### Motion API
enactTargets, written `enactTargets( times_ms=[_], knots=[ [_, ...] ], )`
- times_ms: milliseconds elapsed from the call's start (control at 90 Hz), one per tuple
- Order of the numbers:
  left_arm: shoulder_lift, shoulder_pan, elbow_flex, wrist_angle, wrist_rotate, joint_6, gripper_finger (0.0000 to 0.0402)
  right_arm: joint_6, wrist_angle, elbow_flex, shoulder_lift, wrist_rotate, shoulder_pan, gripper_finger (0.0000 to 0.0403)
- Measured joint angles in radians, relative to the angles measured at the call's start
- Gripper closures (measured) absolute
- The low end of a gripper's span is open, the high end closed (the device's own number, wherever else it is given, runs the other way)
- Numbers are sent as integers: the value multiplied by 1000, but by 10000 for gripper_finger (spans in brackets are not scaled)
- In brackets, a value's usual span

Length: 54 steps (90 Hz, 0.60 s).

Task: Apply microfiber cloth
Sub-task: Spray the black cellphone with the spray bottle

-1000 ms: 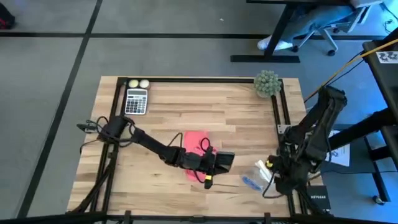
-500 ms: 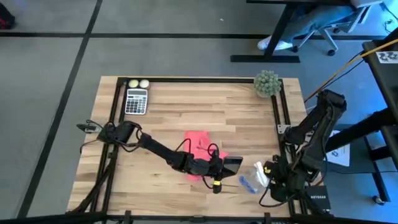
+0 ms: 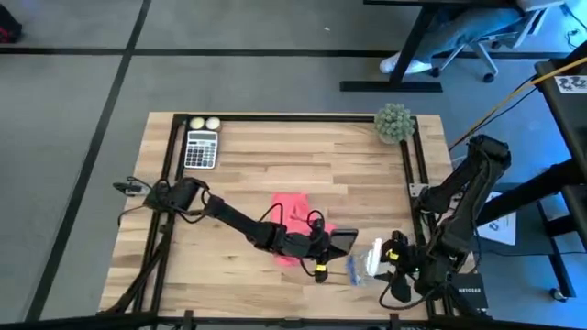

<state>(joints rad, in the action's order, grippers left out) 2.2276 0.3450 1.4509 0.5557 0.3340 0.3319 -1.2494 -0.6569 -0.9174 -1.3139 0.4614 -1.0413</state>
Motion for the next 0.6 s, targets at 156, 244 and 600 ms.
enactTargets(
  times_ms=[156, 244, 600],
  knots=[
    [-11, 0, 0, -66, 7, -21, 381, 106, 36, -1, -5, -44, 35, 191],
    [-50, 0, -3, -149, 8, -26, 381, 98, -14, -25, 24, -43, 21, 191],
    [-280, -7, -1, -442, 50, -179, 381, 100, -50, -93, 120, 174, -33, 191]
  ],
)
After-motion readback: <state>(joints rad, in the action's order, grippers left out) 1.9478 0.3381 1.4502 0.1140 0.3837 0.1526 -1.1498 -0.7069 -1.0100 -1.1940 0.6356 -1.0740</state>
